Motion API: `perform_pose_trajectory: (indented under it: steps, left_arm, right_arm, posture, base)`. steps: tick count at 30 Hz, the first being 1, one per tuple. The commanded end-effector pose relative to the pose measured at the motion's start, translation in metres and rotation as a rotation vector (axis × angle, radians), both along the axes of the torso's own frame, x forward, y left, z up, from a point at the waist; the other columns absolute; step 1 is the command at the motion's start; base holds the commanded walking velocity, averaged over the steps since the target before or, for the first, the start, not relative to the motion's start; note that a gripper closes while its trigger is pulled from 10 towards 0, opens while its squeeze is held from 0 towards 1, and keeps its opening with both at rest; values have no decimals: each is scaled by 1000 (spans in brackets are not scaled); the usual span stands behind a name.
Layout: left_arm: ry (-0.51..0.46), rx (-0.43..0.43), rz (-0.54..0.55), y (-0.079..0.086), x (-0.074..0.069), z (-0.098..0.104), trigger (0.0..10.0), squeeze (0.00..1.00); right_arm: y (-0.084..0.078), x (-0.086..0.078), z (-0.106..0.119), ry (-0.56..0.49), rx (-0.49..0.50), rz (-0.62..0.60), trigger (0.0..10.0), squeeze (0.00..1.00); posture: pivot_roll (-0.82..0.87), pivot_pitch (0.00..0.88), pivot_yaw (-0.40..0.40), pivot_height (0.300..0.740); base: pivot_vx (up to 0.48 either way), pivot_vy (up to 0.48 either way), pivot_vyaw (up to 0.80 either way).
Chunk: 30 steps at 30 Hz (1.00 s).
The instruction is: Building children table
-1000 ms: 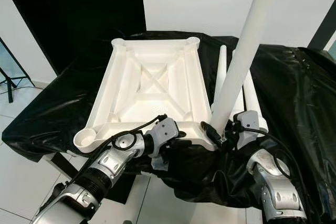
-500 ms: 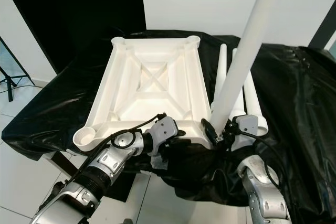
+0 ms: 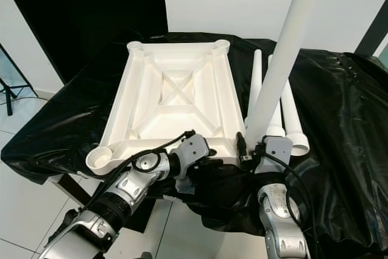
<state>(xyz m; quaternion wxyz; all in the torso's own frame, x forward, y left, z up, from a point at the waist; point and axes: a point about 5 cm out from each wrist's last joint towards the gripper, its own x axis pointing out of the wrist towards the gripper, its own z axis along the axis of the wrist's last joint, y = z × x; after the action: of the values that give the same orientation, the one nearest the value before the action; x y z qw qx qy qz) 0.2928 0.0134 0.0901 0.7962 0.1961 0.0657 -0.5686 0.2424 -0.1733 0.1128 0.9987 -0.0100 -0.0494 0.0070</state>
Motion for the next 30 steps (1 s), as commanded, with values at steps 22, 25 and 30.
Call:
perform_pose_trajectory:
  steps: [22,25,30]
  left_arm:
    - [104,107,4,13,-9,-30,10000,0]
    - [105,105,7,13,-9,-31,10000,0]
    - [105,100,15,13,-9,-31,10000,0]
  right_arm:
    - [-15,12,9,99,-43,516,0,0]
    - [-10,4,5,156,-41,653,0,0]
    - [-4,-6,-8,208,-16,662,0,0]
  posture:
    - [187,0,-20,740]
    - [189,0,-24,740]
    - [196,0,-33,740]
  base:
    - [0,0,0]
    - [0,0,0]
    - [0,0,0]
